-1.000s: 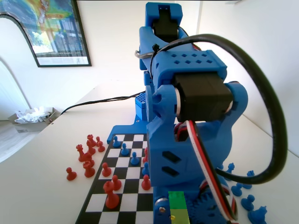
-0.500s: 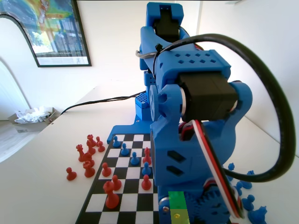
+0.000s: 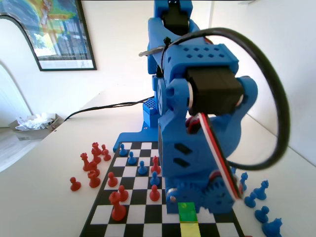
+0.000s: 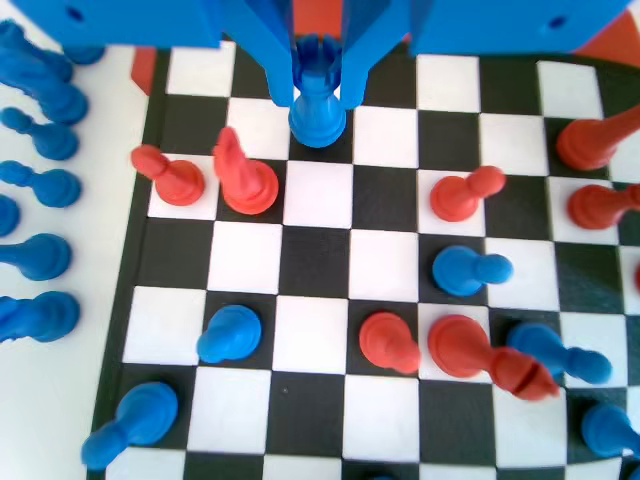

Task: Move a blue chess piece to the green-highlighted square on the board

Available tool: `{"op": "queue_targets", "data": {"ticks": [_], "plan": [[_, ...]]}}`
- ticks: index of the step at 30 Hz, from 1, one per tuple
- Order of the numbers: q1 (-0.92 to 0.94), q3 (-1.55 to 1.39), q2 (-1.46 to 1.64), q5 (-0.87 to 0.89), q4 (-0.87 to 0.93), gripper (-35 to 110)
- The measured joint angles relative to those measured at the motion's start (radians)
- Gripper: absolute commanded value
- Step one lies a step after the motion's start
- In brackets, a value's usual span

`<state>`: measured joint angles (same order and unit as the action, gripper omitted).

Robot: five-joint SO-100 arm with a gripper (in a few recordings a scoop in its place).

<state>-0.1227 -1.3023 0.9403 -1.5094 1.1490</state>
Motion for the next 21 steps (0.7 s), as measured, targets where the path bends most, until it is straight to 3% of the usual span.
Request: {"op": "queue_targets", "data": {"ticks": [21], "plan": [[0.012,-0.055,0.006,-0.018,-0.081,4]]}}
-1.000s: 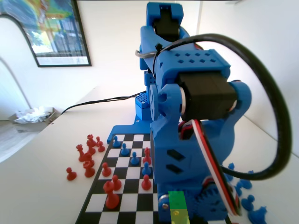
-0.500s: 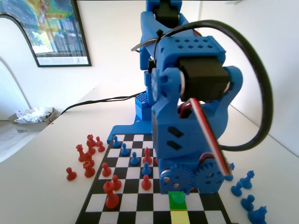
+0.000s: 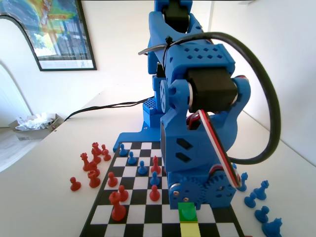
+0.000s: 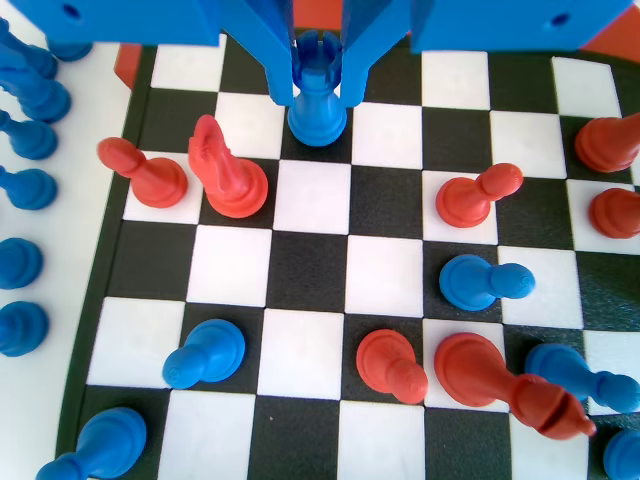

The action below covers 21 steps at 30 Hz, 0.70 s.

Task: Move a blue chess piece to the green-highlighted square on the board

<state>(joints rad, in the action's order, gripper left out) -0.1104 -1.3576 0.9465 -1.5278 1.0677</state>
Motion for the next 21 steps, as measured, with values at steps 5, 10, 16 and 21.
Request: {"op": "queue_targets", "data": {"ticks": [5,10,16,21], "plan": [[-0.002,0.000,0.000,-0.002,0.000,13],[-0.002,0.000,0.000,-0.003,-0.002,16],[-0.002,0.000,0.000,-0.003,0.014,16],[-0.002,0.000,0.051,-0.003,0.074,15]]}}
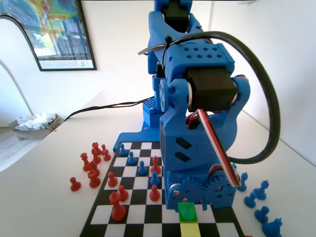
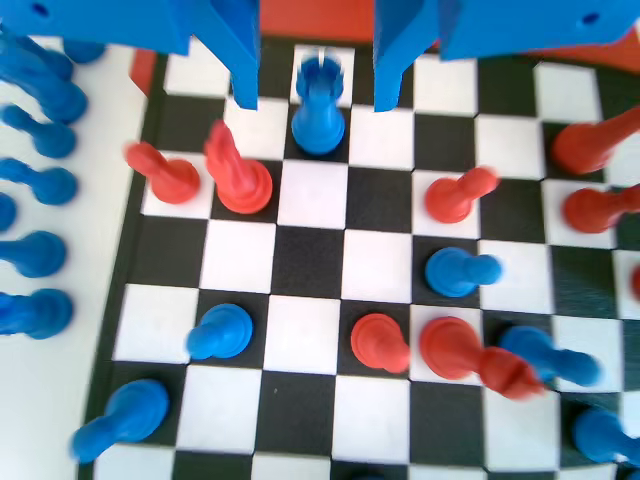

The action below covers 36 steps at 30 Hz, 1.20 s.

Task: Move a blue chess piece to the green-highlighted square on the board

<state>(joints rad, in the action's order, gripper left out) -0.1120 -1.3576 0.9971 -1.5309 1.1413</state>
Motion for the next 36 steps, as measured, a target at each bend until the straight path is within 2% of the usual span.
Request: {"op": "queue_targets", "data": {"ticks": [7,21,28,36], "plan": [[0.017,0.025,0.114,0.000,0.117,3],[0.025,0.057,0.586,-0.028,0.396,1],[-0.011,-0.117,0.992,-0.077,0.514,1],[-0.020,-0.422,1.466,-0.132,0.558,1]]}}
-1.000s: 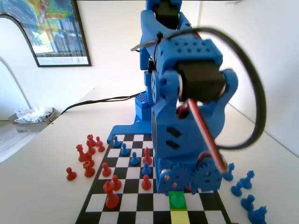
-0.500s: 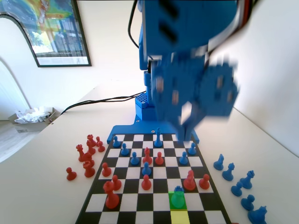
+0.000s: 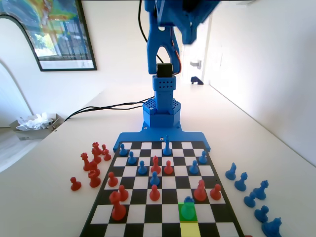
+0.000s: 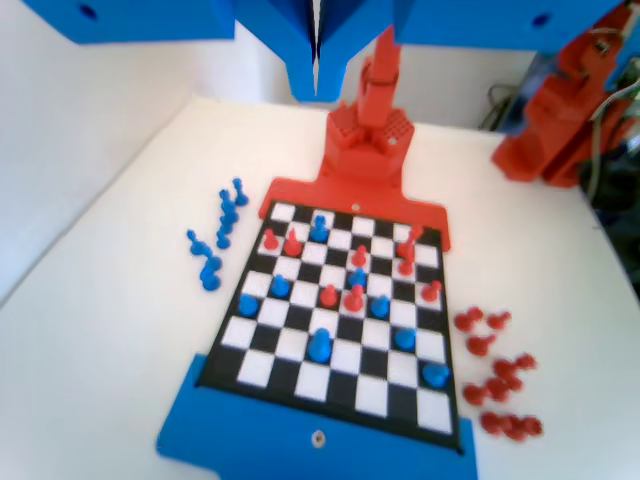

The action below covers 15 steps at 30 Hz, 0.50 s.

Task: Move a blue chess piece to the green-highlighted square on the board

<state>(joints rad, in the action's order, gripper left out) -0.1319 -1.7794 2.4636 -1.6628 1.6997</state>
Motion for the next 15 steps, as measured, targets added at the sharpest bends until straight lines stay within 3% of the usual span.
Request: {"op": "queue_targets", "data": {"ticks": [15], "plan": [[0.048,-0.391,0.474,-0.041,-0.092,1]]}}
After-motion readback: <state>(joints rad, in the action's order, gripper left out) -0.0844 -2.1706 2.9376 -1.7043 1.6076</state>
